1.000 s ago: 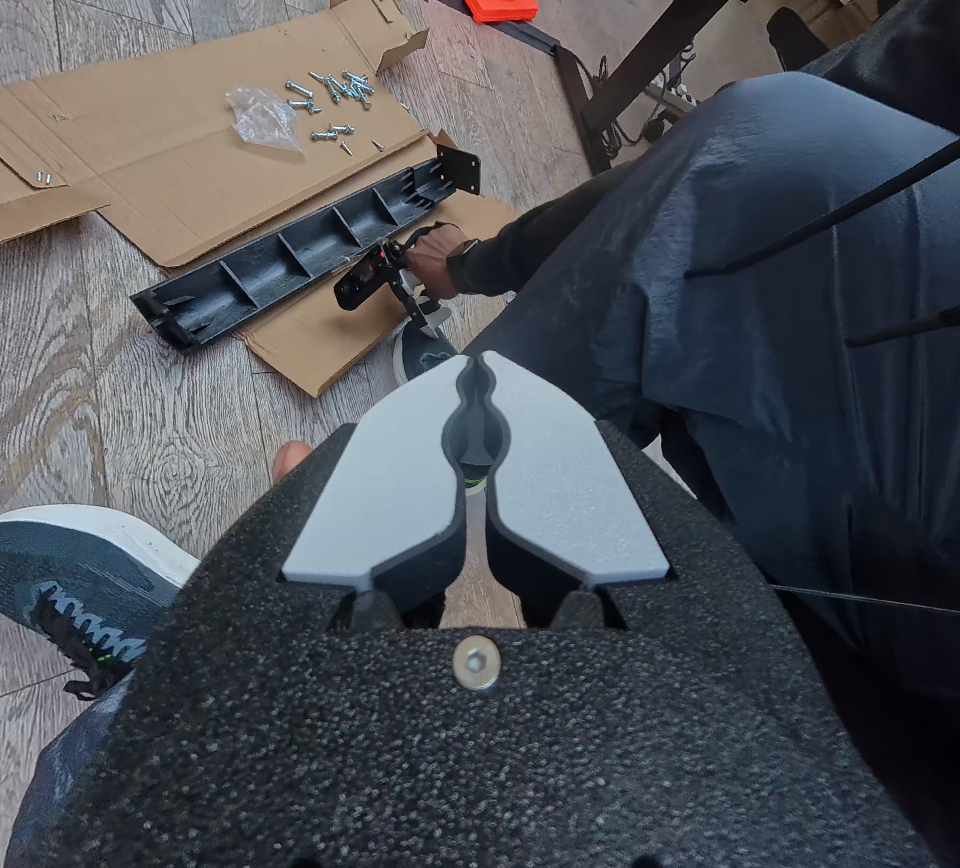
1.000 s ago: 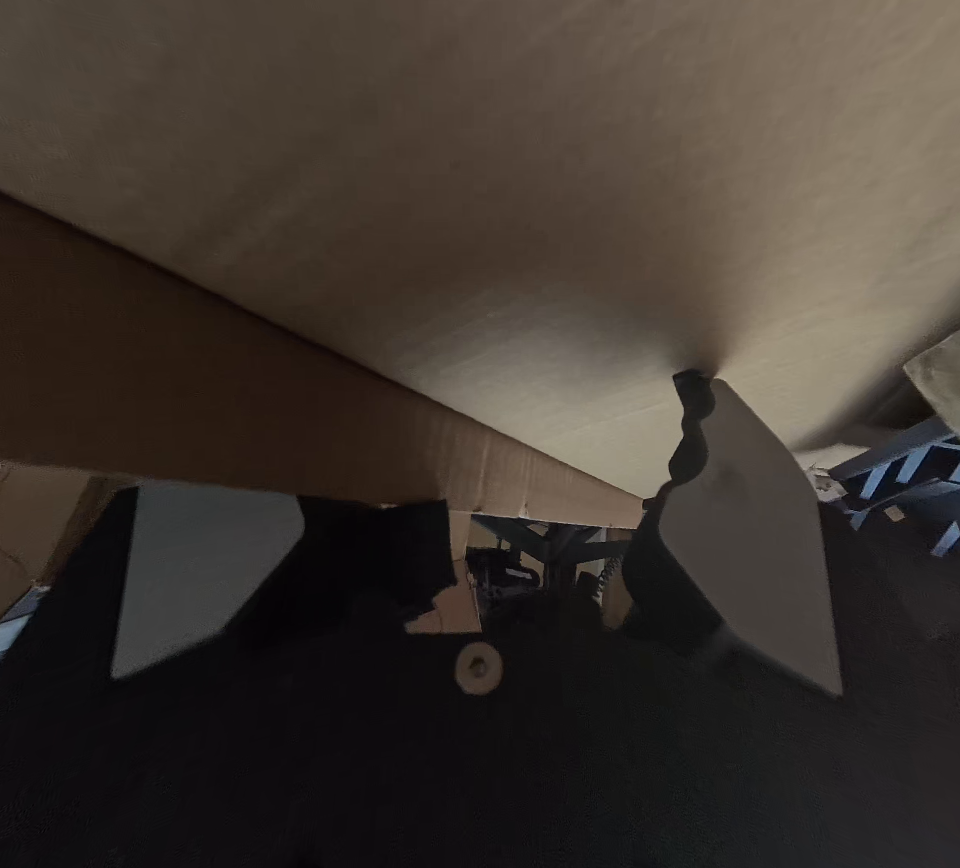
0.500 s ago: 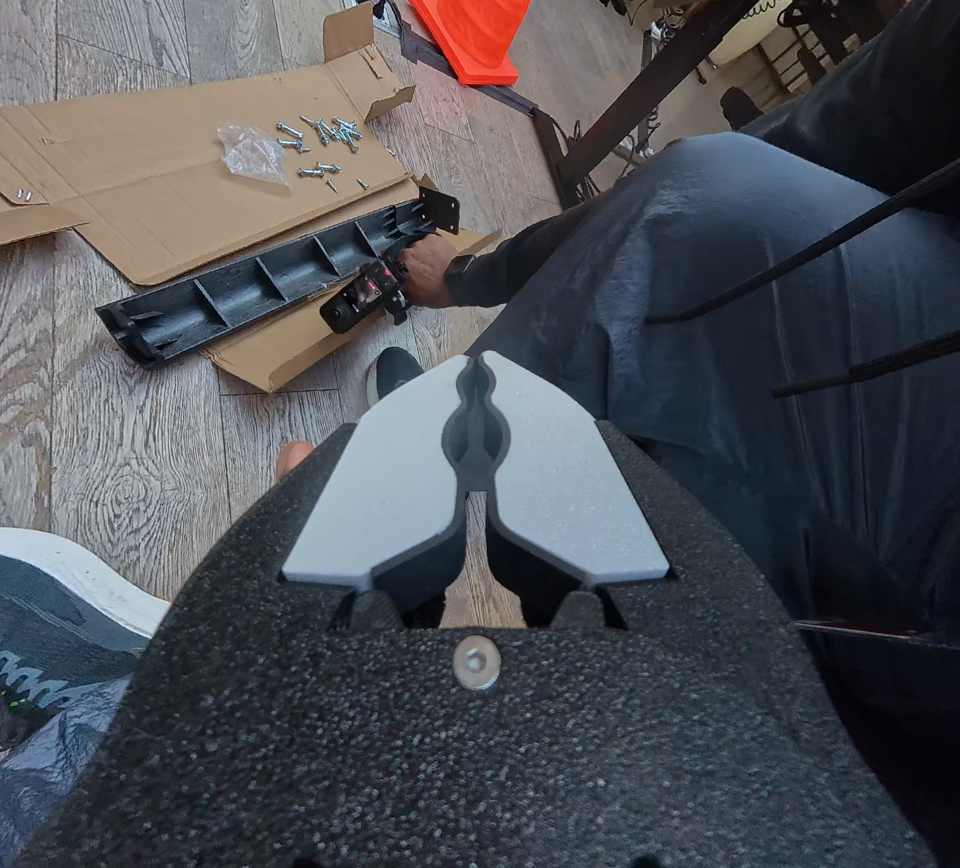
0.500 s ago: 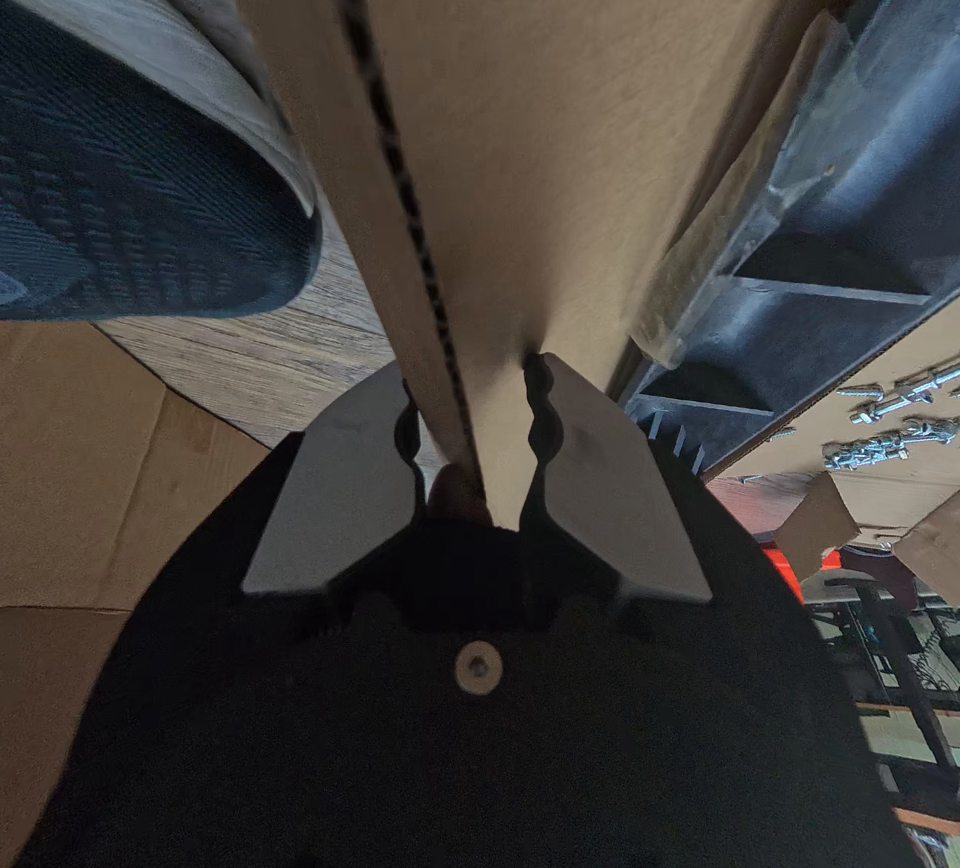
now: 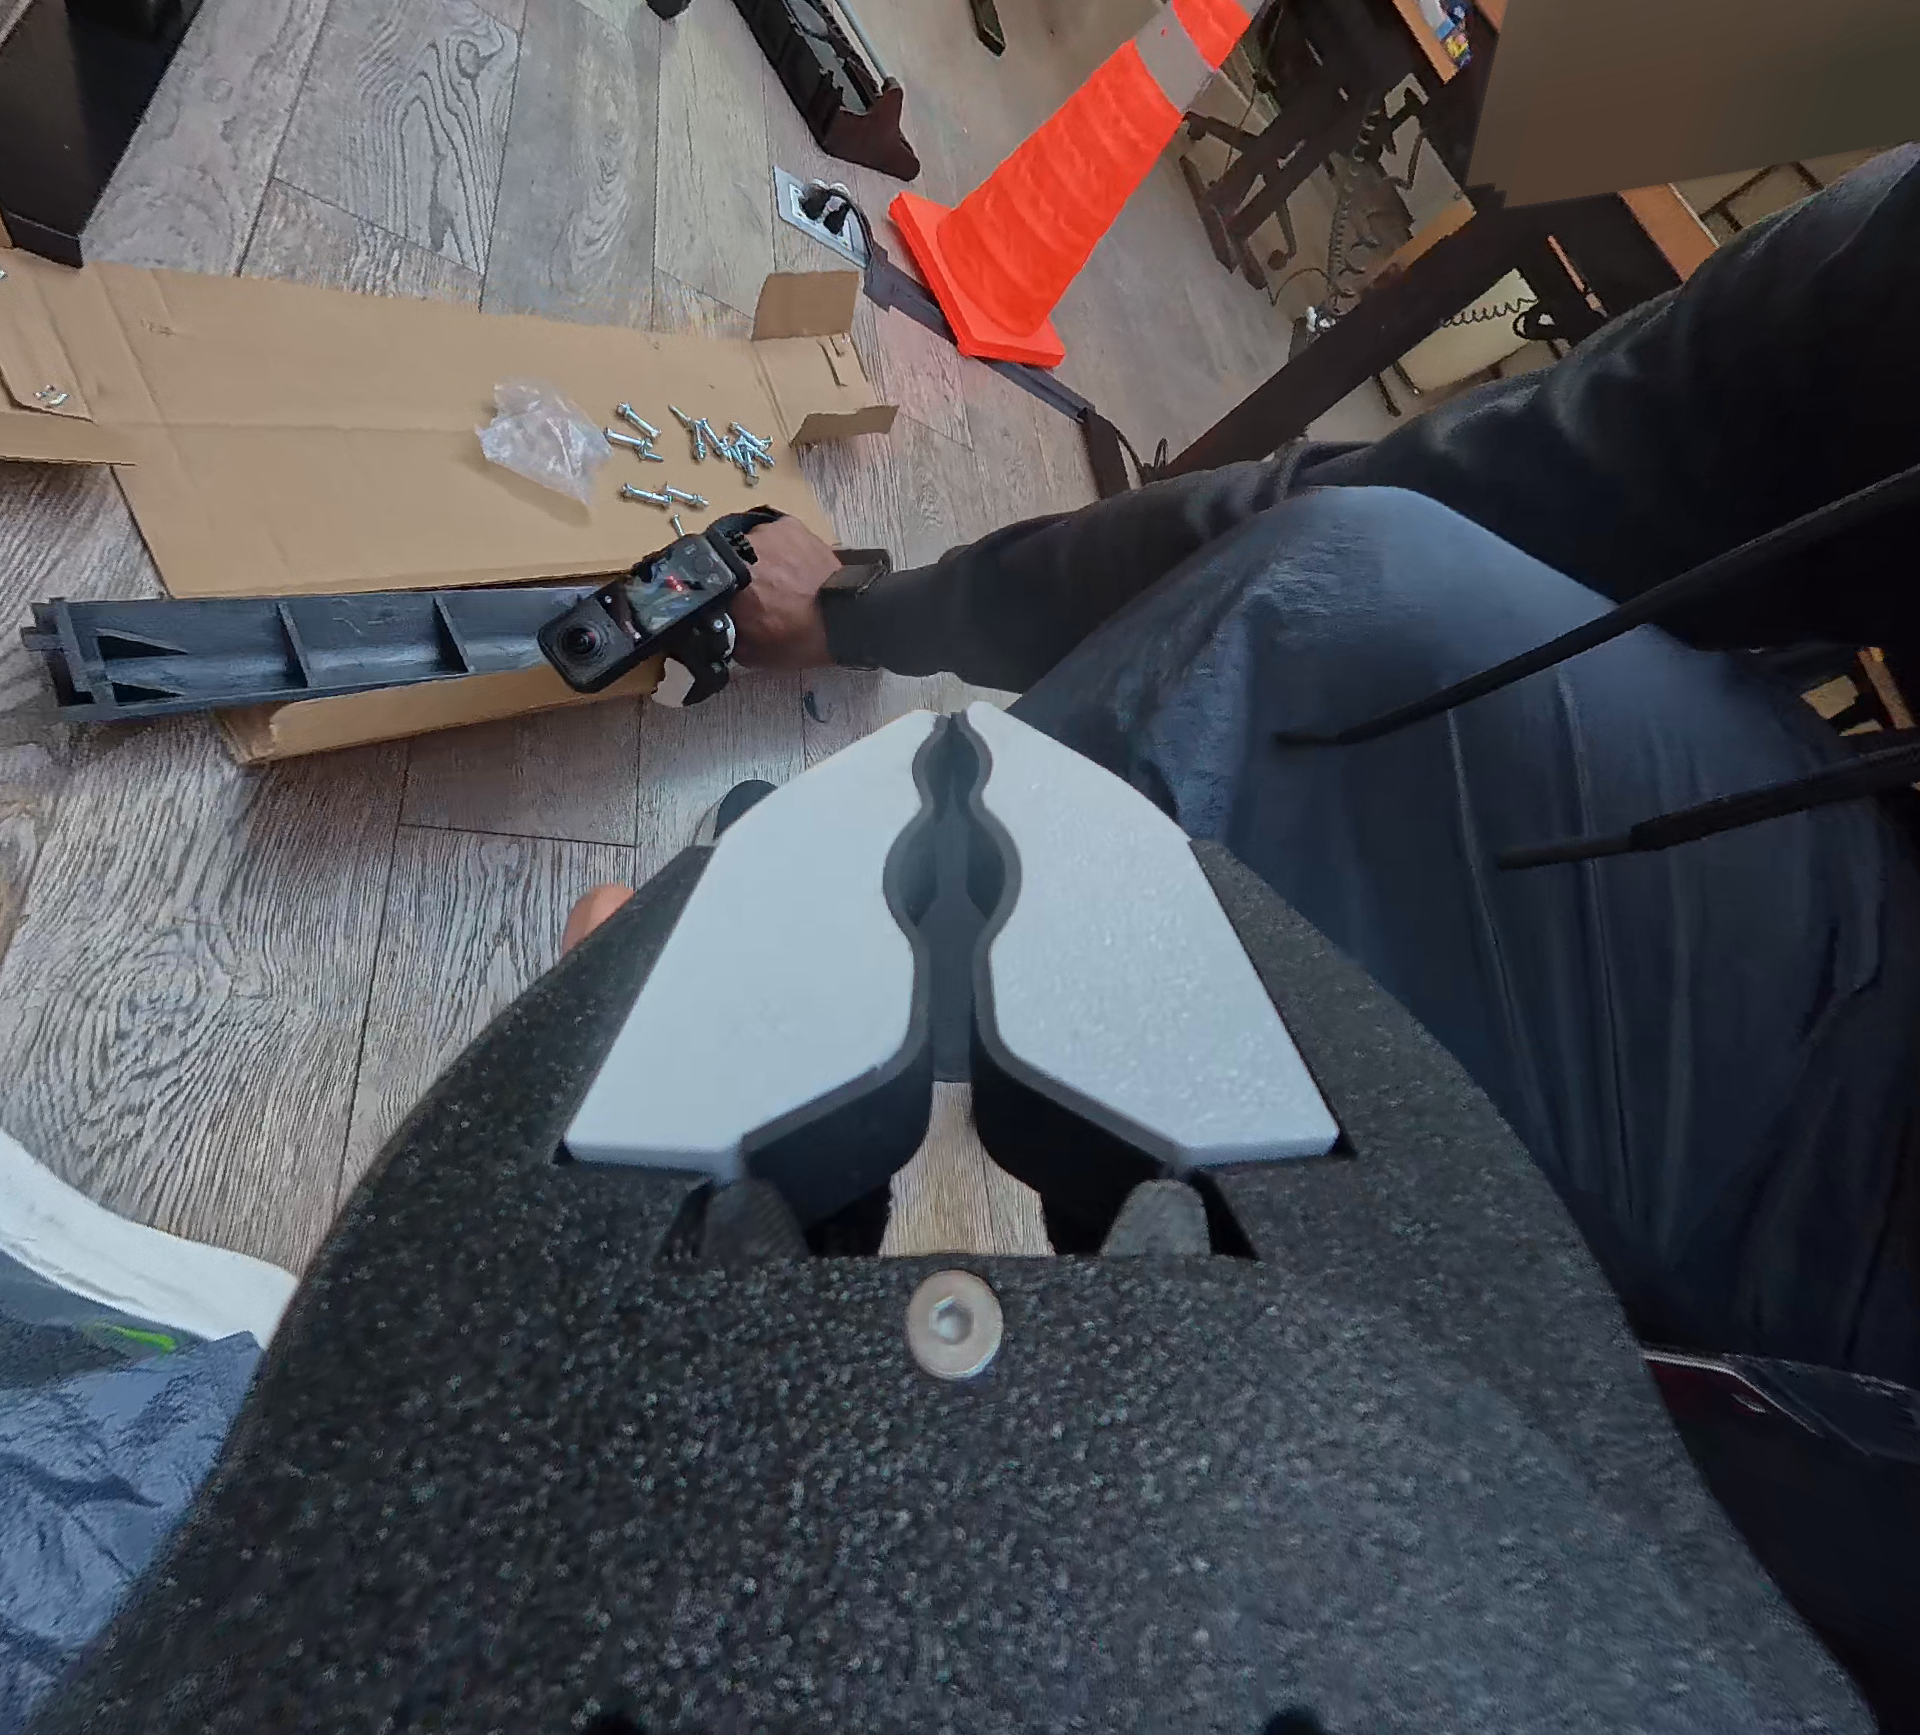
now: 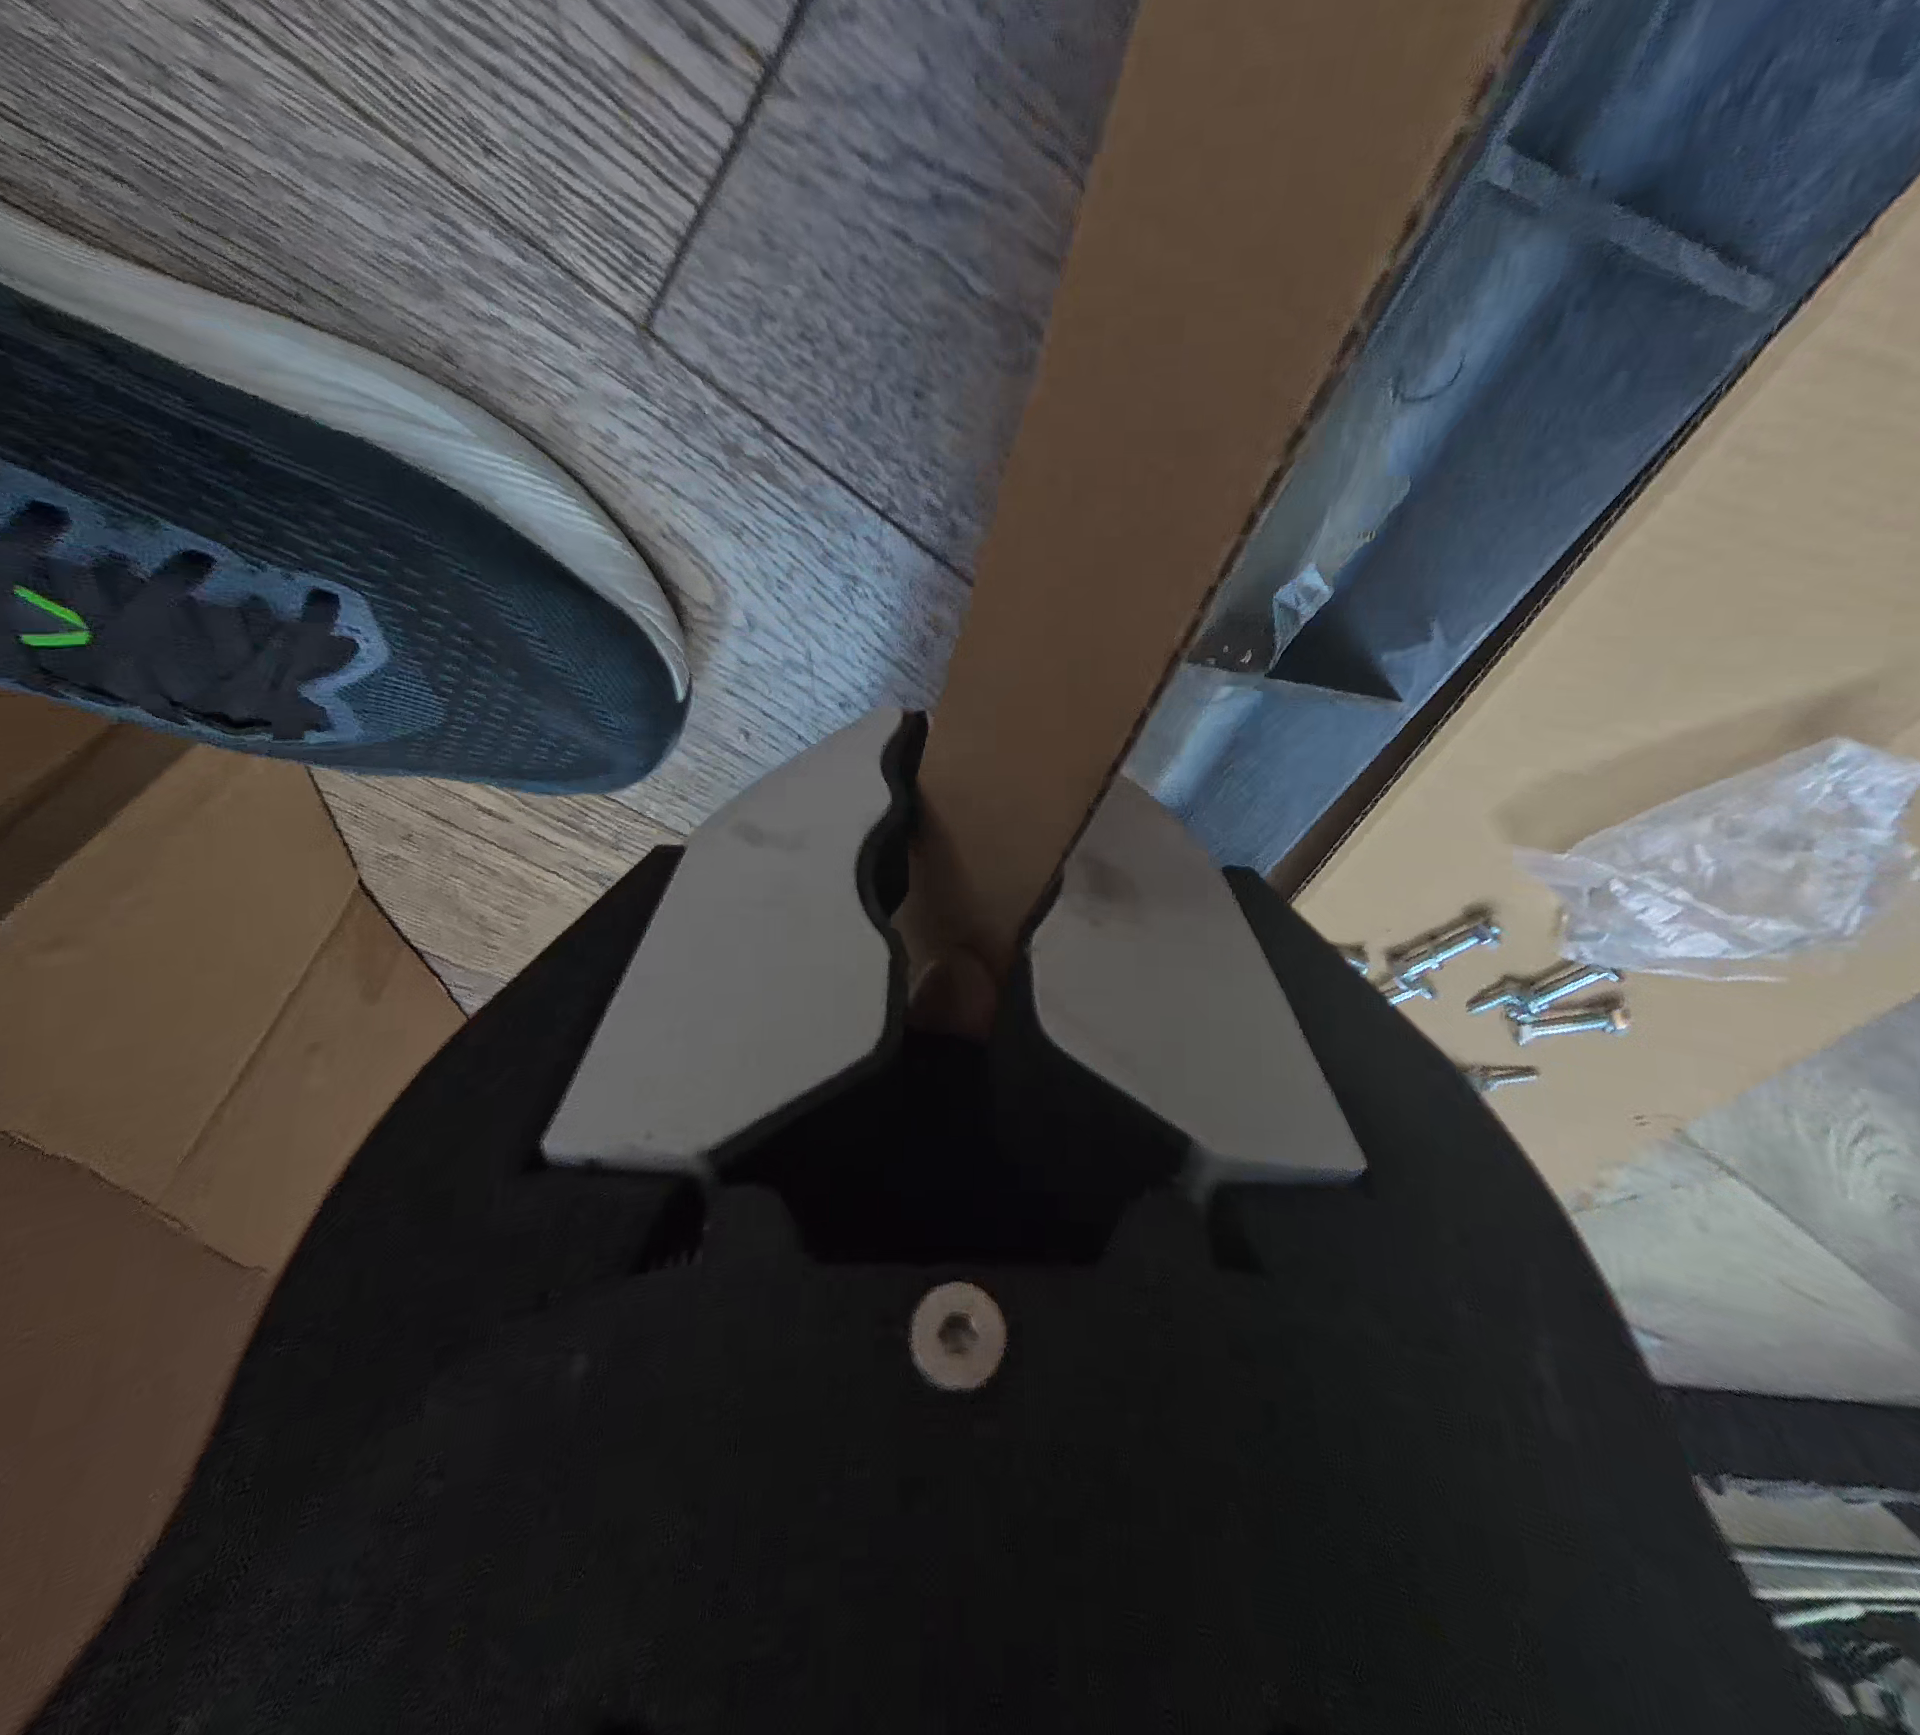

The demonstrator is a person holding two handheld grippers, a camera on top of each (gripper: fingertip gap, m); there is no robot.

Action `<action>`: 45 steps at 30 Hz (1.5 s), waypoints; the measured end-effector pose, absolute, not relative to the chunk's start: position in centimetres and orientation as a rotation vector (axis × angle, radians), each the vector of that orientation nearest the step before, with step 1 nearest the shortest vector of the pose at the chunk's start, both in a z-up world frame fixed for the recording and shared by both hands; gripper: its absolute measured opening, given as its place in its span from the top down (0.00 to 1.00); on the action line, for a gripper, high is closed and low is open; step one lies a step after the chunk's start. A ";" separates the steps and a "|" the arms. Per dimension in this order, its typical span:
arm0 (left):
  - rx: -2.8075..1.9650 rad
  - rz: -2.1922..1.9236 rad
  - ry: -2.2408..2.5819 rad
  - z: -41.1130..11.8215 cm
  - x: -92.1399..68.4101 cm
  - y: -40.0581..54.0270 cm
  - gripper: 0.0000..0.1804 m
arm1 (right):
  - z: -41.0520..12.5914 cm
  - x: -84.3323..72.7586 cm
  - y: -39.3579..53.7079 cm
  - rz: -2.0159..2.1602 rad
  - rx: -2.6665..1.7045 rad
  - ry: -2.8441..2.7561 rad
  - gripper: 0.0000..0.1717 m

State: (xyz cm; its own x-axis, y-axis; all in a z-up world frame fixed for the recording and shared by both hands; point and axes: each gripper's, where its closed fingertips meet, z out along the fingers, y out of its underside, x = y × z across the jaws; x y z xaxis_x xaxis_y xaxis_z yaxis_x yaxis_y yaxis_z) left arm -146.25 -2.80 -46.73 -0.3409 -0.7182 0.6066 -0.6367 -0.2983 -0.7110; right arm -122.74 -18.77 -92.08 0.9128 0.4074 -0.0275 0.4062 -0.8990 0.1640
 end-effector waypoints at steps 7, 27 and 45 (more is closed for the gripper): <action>-1.635 -1.662 1.868 -42.4 -148.2 -1.7 1.00 | -91.7 -128.8 -13.4 -0.041 2.874 0.840 0.92; -1.772 -1.916 1.302 -40.9 -157.4 -1.4 1.00 | -91.5 -140.9 -8.9 0.051 2.685 1.210 0.89; -1.799 -1.845 1.267 -40.7 -163.2 -3.6 1.00 | -90.8 -159.0 -6.6 -0.109 2.542 1.544 0.90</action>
